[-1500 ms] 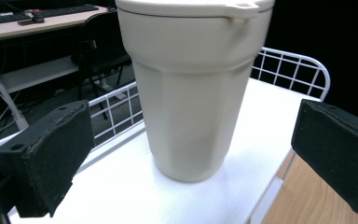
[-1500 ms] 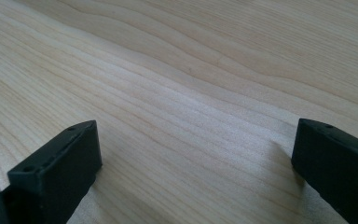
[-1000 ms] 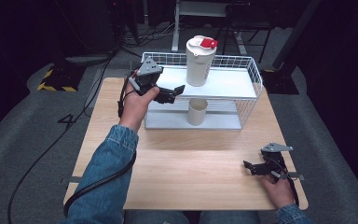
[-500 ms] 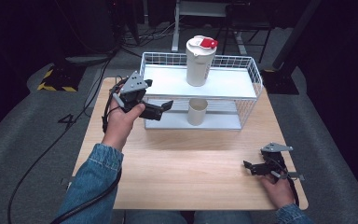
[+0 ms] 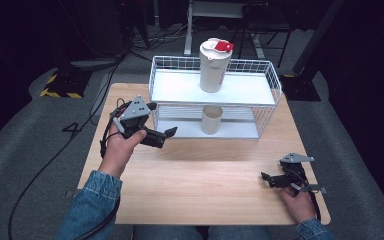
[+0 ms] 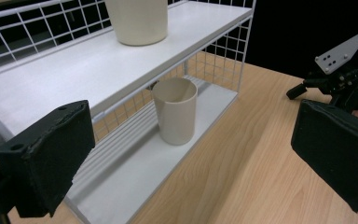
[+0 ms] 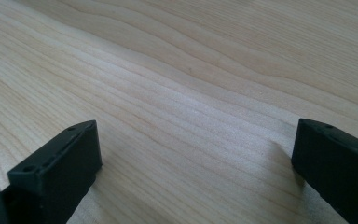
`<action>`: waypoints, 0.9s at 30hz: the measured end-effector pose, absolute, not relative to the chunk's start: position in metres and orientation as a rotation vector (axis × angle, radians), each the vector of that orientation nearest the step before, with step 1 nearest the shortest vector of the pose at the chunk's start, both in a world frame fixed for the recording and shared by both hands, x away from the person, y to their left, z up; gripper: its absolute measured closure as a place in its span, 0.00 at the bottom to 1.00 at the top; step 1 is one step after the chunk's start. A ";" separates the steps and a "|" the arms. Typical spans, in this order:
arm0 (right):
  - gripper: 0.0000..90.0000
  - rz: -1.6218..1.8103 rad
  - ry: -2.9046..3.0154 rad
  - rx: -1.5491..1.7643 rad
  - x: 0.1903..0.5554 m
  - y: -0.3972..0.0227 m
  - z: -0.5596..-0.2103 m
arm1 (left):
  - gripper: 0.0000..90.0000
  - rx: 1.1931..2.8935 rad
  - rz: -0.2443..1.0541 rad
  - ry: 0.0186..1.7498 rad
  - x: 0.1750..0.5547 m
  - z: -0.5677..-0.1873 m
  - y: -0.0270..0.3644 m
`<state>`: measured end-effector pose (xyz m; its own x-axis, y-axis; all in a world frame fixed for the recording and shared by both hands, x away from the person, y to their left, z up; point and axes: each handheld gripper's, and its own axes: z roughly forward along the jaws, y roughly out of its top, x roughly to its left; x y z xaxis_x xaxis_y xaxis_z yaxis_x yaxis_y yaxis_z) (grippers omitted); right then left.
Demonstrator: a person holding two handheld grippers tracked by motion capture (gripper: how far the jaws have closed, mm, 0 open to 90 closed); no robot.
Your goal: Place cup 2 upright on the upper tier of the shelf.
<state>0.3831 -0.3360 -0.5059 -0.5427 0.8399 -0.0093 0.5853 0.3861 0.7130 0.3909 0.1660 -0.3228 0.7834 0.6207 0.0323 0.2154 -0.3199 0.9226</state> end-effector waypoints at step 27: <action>0.02 0.948 2.278 1.240 0.383 -0.336 -0.506 | 0.00 1.954 0.424 0.660 0.353 -0.395 0.190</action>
